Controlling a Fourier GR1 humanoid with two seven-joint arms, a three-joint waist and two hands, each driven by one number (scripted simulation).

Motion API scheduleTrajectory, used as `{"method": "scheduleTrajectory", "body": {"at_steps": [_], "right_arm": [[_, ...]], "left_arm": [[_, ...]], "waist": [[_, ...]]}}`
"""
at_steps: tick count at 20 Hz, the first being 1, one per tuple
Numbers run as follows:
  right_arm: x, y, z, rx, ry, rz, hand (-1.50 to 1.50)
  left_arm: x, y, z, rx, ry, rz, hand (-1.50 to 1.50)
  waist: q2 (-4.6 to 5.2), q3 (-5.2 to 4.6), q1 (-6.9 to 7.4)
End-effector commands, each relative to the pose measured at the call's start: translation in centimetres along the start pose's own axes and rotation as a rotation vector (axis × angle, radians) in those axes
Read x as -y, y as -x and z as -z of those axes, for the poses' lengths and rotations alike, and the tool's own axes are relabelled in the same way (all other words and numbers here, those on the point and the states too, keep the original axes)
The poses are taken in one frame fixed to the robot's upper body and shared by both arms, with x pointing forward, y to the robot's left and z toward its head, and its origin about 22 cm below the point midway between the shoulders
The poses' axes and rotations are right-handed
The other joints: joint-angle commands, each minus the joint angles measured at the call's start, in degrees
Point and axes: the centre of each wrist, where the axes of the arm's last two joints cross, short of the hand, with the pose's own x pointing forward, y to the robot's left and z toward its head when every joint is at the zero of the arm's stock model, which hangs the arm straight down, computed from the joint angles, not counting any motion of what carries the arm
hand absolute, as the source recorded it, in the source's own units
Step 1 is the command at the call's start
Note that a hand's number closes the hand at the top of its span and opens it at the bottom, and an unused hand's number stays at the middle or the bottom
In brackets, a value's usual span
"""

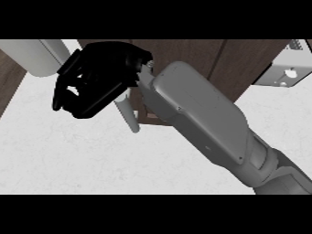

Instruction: Pick up the wine, place it into the cabinet and close the cabinet

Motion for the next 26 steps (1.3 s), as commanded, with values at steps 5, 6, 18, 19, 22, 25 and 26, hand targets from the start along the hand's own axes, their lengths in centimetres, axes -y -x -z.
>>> {"method": "scheduleTrajectory", "body": {"at_steps": [5,6,18,19,22,25,26], "right_arm": [[4.0,1.6,-0.5,0.064,-0.019,0.114,1.50],[3.9,2.3,-0.1,0.084,0.005,0.121,1.50],[8.5,1.1,-5.5,0.176,0.281,0.079,1.50],[8.8,1.9,-6.0,0.184,0.320,0.083,1.50],[9.1,2.0,-6.6,0.209,0.332,0.072,1.50],[9.4,3.2,-7.2,0.207,0.360,0.067,1.50],[9.4,2.8,-7.2,0.214,0.357,0.067,1.50]], "left_arm": [[-0.3,0.3,-0.6,0.040,0.022,-0.029,-1.50],[0.0,0.2,0.2,0.037,0.031,-0.023,-1.50],[-0.7,-0.5,0.1,0.018,0.012,-0.019,-1.50],[-0.4,-0.4,0.2,0.024,0.024,-0.027,-1.50],[-0.2,-1.1,1.4,0.025,0.052,0.006,-1.50],[0.0,-0.7,1.0,0.022,0.059,0.005,-1.50],[-0.1,-1.0,1.4,0.018,0.065,0.007,-1.50]], "waist": [[0.08,0.02,-0.68],[0.23,0.01,-0.19],[0.37,-0.05,-1.16],[0.33,-0.02,-0.99],[0.77,-0.03,-1.69],[0.56,-0.03,-1.26],[0.79,-0.04,-1.28]]}}
